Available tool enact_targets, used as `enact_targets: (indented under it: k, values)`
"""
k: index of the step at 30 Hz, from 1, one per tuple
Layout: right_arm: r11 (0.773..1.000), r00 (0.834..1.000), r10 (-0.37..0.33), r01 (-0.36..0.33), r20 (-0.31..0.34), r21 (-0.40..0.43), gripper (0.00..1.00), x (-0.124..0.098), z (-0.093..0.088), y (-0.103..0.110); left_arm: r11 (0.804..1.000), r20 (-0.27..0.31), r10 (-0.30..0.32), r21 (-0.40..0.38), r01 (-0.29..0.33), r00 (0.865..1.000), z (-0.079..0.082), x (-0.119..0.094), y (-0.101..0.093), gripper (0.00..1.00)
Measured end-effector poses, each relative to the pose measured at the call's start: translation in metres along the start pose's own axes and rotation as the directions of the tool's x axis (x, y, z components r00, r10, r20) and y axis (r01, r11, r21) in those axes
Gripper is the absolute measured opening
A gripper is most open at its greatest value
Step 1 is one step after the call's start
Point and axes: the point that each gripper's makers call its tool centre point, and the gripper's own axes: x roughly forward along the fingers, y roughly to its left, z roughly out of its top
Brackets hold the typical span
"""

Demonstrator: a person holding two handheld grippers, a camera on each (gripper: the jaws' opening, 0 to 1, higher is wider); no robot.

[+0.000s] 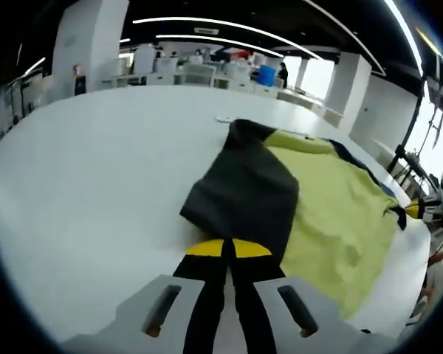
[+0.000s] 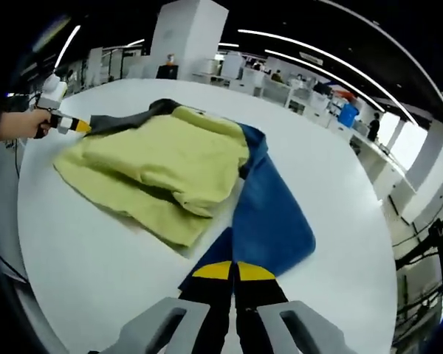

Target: Fold the garment on the visible template until the final outline fits inside the template.

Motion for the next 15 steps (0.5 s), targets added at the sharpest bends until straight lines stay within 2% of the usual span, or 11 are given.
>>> enact_targets:
  k: [5,7,8,11,15]
  values:
    - [0.999,0.998,-0.014,0.012,0.057,0.041,0.0,-0.014,0.022,-0.024,1.0,0.046,0.001,0.009,-0.001,0.999,0.019,-0.011,0.002,0.0]
    - [0.992,0.995,-0.018,0.006,0.098,0.123,0.0,-0.019,0.033,-0.037,1.0,0.072,0.009,0.025,-0.011,0.997,0.029,-0.016,0.006,0.0]
    - [0.991,0.994,-0.022,0.008,0.105,0.136,0.0,-0.021,0.036,-0.043,1.0,0.077,0.012,0.027,-0.014,0.997,0.033,-0.018,0.008,0.0]
    - [0.987,0.992,-0.044,0.024,0.119,0.159,0.0,-0.025,0.046,-0.069,0.999,0.104,0.028,0.027,-0.031,0.994,0.048,-0.025,0.019,0.0]
    - [0.976,0.988,-0.081,0.051,0.134,0.213,0.0,-0.024,0.054,-0.101,0.997,0.104,0.059,0.047,-0.065,0.993,0.057,-0.03,0.035,0.0]
